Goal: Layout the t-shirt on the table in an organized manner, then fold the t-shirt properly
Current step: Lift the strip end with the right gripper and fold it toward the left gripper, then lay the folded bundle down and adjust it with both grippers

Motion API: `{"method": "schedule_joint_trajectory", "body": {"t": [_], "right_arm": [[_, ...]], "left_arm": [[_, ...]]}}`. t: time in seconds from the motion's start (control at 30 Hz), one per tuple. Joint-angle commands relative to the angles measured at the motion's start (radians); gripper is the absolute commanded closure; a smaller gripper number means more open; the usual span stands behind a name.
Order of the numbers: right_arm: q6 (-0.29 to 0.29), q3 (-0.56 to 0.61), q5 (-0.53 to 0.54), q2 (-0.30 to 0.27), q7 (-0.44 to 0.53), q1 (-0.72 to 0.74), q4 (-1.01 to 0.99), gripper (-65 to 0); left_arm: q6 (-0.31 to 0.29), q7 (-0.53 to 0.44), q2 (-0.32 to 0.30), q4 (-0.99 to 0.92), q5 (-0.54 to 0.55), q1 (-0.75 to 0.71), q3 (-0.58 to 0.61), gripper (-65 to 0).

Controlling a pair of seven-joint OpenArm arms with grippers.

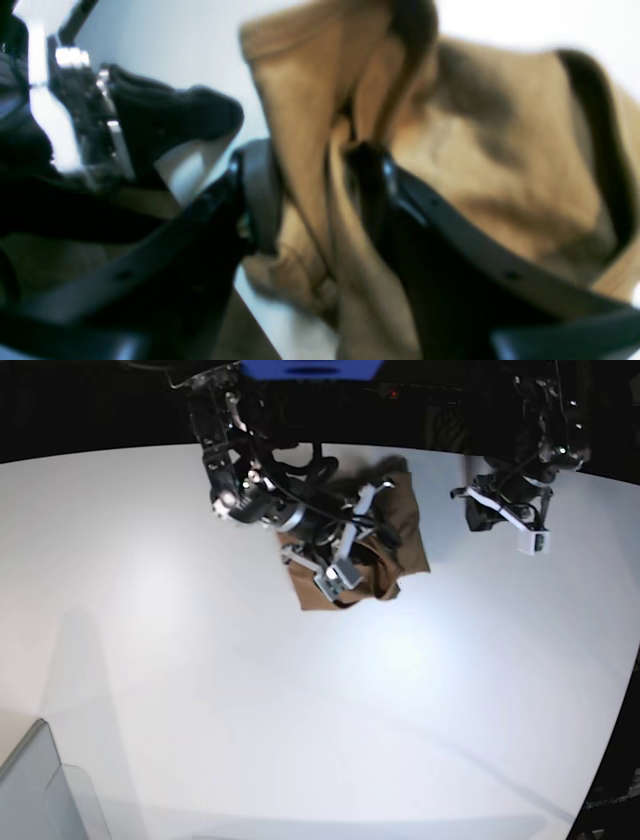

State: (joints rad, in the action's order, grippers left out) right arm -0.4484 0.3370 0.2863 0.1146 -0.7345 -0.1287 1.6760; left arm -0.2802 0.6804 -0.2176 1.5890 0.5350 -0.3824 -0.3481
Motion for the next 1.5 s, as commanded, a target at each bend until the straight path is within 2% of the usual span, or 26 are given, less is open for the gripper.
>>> {"method": "schedule_joint_trajectory", "body": {"t": [0.0, 0.23, 0.37, 0.53, 0.7, 0.87, 1.13, 1.33, 1.47], "right_arm": [[-0.007, 0.004, 0.024, 0.009, 0.023, 0.010, 0.042, -28.1], [-0.007, 0.052, 0.024, -0.003, 0.023, -0.022, 0.169, -35.6], [-0.007, 0.001, 0.024, -0.022, 0.031, -0.048, 0.255, -35.5], [-0.007, -0.074, 0.024, -0.037, 0.031, -0.068, 0.261, -35.3], [-0.007, -0.080, 0.024, -0.034, 0.033, -0.096, 0.260, -35.3], [-0.007, 0.009, 0.024, -0.029, 0.034, -0.087, 0.177, -35.3], [-0.007, 0.121, 0.024, -0.029, 0.140, -0.018, -0.049, -35.3], [-0.007, 0.265, 0.024, -0.029, 0.146, 0.053, -0.110, -35.4], [-0.007, 0.287, 0.024, -0.026, 0.146, 0.079, -0.103, -35.4]], "left_arm": [[0.026, 0.029, -0.013, 0.021, -0.033, -0.022, -0.030, -0.1], [0.025, 0.029, -0.013, 0.069, -0.031, -0.033, -0.102, -0.1], [0.025, 0.029, -0.013, 0.069, -0.029, -0.033, -0.113, -0.1], [0.025, 0.029, -0.007, 0.083, -0.026, -0.053, -0.113, -0.1], [0.025, 0.029, -0.004, 0.173, -0.019, -0.079, -0.111, -0.4], [0.026, 0.029, -0.012, 0.213, 0.076, -0.082, -0.113, -0.4], [0.026, 0.031, -0.010, 0.210, 0.090, -0.120, -0.147, -0.4], [0.026, 0.031, -0.009, 0.210, 0.090, -0.134, -0.213, -0.4], [0.026, 0.031, -0.007, 0.210, 0.090, -0.135, -0.213, -0.4]]}}
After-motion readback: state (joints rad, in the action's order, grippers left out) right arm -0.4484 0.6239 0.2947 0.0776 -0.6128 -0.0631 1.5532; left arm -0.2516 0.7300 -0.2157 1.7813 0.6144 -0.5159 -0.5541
